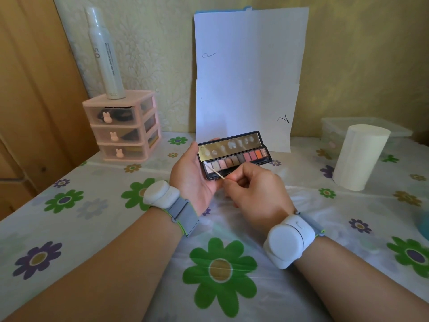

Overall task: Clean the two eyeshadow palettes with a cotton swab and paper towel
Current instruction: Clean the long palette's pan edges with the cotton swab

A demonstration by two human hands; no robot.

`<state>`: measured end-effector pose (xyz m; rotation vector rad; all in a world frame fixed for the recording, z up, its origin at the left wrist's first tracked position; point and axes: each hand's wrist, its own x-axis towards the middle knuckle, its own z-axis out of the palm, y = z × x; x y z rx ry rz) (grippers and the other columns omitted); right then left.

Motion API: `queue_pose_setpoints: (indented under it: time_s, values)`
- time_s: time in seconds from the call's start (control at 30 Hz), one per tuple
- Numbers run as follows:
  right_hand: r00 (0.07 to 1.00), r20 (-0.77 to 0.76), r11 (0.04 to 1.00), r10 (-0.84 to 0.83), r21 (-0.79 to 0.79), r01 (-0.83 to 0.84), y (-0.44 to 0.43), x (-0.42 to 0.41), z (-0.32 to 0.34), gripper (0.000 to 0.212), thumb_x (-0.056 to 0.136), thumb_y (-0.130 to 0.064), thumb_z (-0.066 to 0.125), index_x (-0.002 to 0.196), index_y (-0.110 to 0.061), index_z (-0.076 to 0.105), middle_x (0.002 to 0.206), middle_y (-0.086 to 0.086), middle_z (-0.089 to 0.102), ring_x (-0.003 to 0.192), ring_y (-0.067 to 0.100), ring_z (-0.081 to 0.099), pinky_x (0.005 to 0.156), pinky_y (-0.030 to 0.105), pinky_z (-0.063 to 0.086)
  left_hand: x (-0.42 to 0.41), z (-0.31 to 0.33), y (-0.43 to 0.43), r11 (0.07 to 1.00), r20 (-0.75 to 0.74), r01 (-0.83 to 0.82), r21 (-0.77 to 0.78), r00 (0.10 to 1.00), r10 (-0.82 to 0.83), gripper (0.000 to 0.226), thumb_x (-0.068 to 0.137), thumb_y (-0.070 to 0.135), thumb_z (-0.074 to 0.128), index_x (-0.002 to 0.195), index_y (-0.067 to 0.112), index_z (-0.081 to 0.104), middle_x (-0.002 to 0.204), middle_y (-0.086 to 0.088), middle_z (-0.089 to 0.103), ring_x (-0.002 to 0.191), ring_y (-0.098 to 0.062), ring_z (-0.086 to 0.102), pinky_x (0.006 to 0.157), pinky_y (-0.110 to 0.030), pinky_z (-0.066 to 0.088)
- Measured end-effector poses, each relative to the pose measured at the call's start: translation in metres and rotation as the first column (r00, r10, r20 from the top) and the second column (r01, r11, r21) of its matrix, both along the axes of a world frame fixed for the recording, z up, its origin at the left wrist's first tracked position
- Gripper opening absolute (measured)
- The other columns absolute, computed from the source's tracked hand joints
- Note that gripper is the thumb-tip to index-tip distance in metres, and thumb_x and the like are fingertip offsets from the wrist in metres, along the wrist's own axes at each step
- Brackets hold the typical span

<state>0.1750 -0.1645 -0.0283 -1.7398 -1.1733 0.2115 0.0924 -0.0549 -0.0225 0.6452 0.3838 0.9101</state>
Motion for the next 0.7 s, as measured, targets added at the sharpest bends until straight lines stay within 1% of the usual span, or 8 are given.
queue_pose_setpoints:
  time_s: [0.1,0.2,0.27,0.37,0.4,0.5,0.6,0.7]
  values:
    - [1.0,0.009,1.0,-0.007,-0.002,0.007,0.0014,0.0044,-0.0002,0.01,0.084,-0.025,0.069,0.074,-0.026,0.068,0.07,-0.011,0.071,0.068,0.004,0.065,0.073,0.034,0.057,0.0001,0.0013,-0.0011,1.0,0.006,-0.003,-0.016,1.0,0.003,0.053,0.109,0.041,0.033,0.128,0.002,0.062,0.111,-0.024,0.073,0.093,-0.04,0.074,0.075,-0.054,0.063]
    - [1.0,0.004,1.0,-0.023,-0.006,0.023,0.0015,0.0093,0.0001,0.009,0.083,-0.026,0.07,0.074,-0.027,0.068,0.071,-0.011,0.072,0.07,0.005,0.066,0.072,0.035,0.057,-0.0001,0.0033,-0.0026,1.0,0.006,0.005,-0.029,1.0,-0.005,0.054,0.109,0.041,0.034,0.135,0.001,0.059,0.12,-0.026,0.069,0.098,-0.042,0.072,0.079,-0.056,0.061]
    - [1.0,0.007,1.0,-0.005,0.0,0.005,0.0008,0.0065,-0.0005,0.01,0.083,-0.025,0.07,0.074,-0.027,0.068,0.07,-0.012,0.071,0.069,0.004,0.065,0.074,0.036,0.057,-0.0004,0.0028,-0.0023,1.0,0.0,0.004,-0.021,1.0,-0.004,0.056,0.109,0.041,0.033,0.136,0.0,0.058,0.117,-0.026,0.069,0.099,-0.042,0.071,0.081,-0.056,0.06]
    - [1.0,0.025,1.0,0.016,0.006,-0.016,0.0008,0.0016,-0.0013,0.011,0.083,-0.024,0.07,0.073,-0.028,0.067,0.068,-0.015,0.069,0.066,0.002,0.063,0.084,0.037,0.055,-0.0012,0.0014,-0.0007,1.0,-0.019,0.008,0.003,1.0,-0.008,0.055,0.109,0.042,0.031,0.135,0.002,0.059,0.108,-0.022,0.073,0.093,-0.039,0.074,0.078,-0.052,0.062]
    - [1.0,0.026,1.0,0.016,0.004,-0.016,0.0013,0.002,-0.0014,0.011,0.083,-0.024,0.07,0.074,-0.027,0.067,0.068,-0.015,0.069,0.066,0.002,0.063,0.083,0.037,0.055,-0.0014,0.0015,-0.0006,1.0,-0.015,0.007,0.005,1.0,-0.007,0.055,0.109,0.042,0.031,0.134,0.002,0.06,0.105,-0.021,0.074,0.09,-0.038,0.075,0.076,-0.051,0.063]
    - [1.0,0.015,1.0,-0.001,0.001,0.001,0.0029,0.0074,-0.0017,0.009,0.084,-0.025,0.07,0.075,-0.027,0.068,0.072,-0.012,0.071,0.07,0.003,0.065,0.074,0.034,0.057,-0.0013,0.0019,-0.0017,1.0,-0.001,0.002,-0.007,1.0,-0.002,0.054,0.109,0.041,0.033,0.132,0.001,0.061,0.105,-0.022,0.074,0.088,-0.039,0.075,0.071,-0.05,0.063]
    - [1.0,0.016,1.0,-0.003,0.007,0.003,0.0027,0.0085,-0.0023,0.01,0.084,-0.025,0.07,0.074,-0.027,0.069,0.072,-0.012,0.071,0.07,0.004,0.065,0.071,0.034,0.057,-0.0011,0.0018,-0.0017,1.0,-0.001,-0.001,-0.012,1.0,0.001,0.053,0.109,0.041,0.033,0.13,0.002,0.062,0.106,-0.022,0.074,0.09,-0.039,0.075,0.072,-0.051,0.064]
    - [0.999,0.032,1.0,0.019,0.009,-0.019,0.0019,0.0038,-0.0024,0.011,0.083,-0.025,0.07,0.073,-0.027,0.068,0.069,-0.012,0.07,0.066,0.003,0.063,0.068,0.03,0.055,-0.0009,0.0016,-0.0007,1.0,-0.01,0.009,-0.004,1.0,-0.009,0.052,0.109,0.041,0.033,0.128,0.003,0.062,0.104,-0.022,0.074,0.089,-0.039,0.075,0.075,-0.051,0.063]
